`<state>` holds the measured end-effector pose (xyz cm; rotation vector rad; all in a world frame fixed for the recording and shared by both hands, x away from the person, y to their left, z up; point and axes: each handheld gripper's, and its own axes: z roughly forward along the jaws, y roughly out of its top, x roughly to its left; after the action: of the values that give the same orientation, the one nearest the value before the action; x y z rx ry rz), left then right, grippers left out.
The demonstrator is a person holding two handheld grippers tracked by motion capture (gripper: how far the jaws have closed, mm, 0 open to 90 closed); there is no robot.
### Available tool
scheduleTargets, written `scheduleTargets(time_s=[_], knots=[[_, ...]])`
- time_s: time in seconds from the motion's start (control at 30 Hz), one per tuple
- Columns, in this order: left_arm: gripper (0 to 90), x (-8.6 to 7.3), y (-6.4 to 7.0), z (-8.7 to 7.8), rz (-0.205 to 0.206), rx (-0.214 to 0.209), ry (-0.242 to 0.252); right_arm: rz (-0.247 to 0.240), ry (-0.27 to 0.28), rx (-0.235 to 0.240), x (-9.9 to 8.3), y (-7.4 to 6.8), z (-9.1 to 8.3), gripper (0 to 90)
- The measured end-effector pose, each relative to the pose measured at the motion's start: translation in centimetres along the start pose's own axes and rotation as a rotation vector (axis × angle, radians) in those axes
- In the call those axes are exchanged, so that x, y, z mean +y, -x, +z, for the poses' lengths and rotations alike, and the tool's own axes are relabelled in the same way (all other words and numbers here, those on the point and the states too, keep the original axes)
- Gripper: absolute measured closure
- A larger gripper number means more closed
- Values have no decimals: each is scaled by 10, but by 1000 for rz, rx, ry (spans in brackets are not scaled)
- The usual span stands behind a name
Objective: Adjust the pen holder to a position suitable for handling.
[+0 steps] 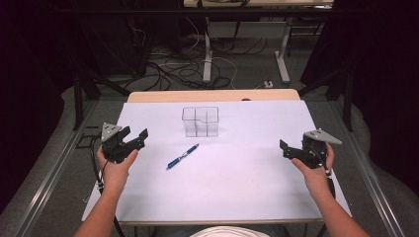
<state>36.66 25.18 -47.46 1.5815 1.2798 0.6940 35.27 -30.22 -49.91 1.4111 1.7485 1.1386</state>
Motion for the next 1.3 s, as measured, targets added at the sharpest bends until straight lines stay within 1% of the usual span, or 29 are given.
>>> scheduleTargets(time_s=[0.07, 0.1, 0.17, 0.23, 0.27, 0.3, 0.33, 0.37, 0.4, 0.43, 0.5, 0.57, 0.63, 0.67, 0.7, 0.73, 0.77, 0.8, 0.83, 0.87, 0.9, 0.93, 0.97, 1.03, 1.07, 1.1, 1.13, 1.23, 1.3], knots=[[314, 4, 3, 3, 2, -7, 1, 2, 4, -1, 0, -1, -1, 97], [356, 6, 5, 4, 0, -11, 0, -2, 10, -2, 0, -1, -1, 97], [375, 9, 8, 8, 7, -6, 3, -2, 7, -1, 0, -1, -1, 97], [442, 12, 12, 12, -7, -12, 1, -3, 12, -3, 0, -2, -1, 97], [487, 13, 15, 18, 1, -9, -20, -7, 11, -3, 0, -3, -1, 97], [508, 13, 15, 18, 1, -9, -20, -7, 3, 2, 0, -4, -2, 97], [527, 14, 17, 21, 5, -11, -28, -15, 10, 4, 0, -4, -1, 97], [527, 14, 18, 23, 9, -13, -35, -15, 10, 4, 0, -4, -1, 97], [579, 15, 19, 28, 16, -16, -46, -16, 5, 2, -2, -4, -2, 97], [598, 15, 20, 31, 15, -22, -51, -16, 11, 3, -2, -3, -1, 97], [613, 16, 21, 34, 12, -22, -61, -15, 4, -1, -3, -3, -2, 97], [645, 18, 24, 39, 4, -27, -72, 1, -5, -4, -4, -1, -3, 97], [661, 20, 28, 44, 0, -38, -73, 13, 4, -3, -3, 1, -4, 98], [661, 20, 31, 47, 7, -38, -76, 13, 4, -3, -3, 1, -4, 98], [675, 21, 33, 49, 14, -33, -80, 26, 18, -5, -1, 1, -3, 101], [682, 22, 35, 52, 20, -28, -84, 33, 15, -4, -1, 1, -3, 101], [709, 23, 37, 54, 26, -25, -86, 29, 16, -1, -1, 1, -2, 101], [736, 24, 40, 58, 22, -39, -91, 22, 16, -4, -2, 0, -2, 101], [759, 24, 40, 58, 22, -39, -91, 18, 10, -4, -2, 0, -2, 101], [773, 25, 41, 61, 17, -36, -95, 13, -11, -2, -1, 0, -3, 101], [783, 26, 42, 63, 15, -31, -98, 15, 13, 1, -2, 0, -2, 101], [793, 29, 42, 67, -7, -27, -106, 14, 16, 5, -2, 0, -2, 101], [800, 29, 42, 67, -7, -27, -106, 12, 17, 4, -2, 0, -3, 101], [839, 31, 42, 71, -31, -24, -103, 19, 12, -4, -1, 0, -4, 101], [858, 32, 42, 73, -34, -19, -110, 19, 12, -4, -1, 0, -4, 101], [875, 35, 43, 78, -35, -7, -109, 23, 24, -3, -1, 1, -4, 101], [889, 35, 43, 78, -35, -7, -109, 31, 20, -4, -1, 1, -5, 101], [900, 37, 45, 84, -33, -3, -119, 26, 20, -3, -1, 4, -5, 101], [900, 40, 47, 89, -16, -9, -130, 38, 3, -7, -2, 3, -5, 101]])
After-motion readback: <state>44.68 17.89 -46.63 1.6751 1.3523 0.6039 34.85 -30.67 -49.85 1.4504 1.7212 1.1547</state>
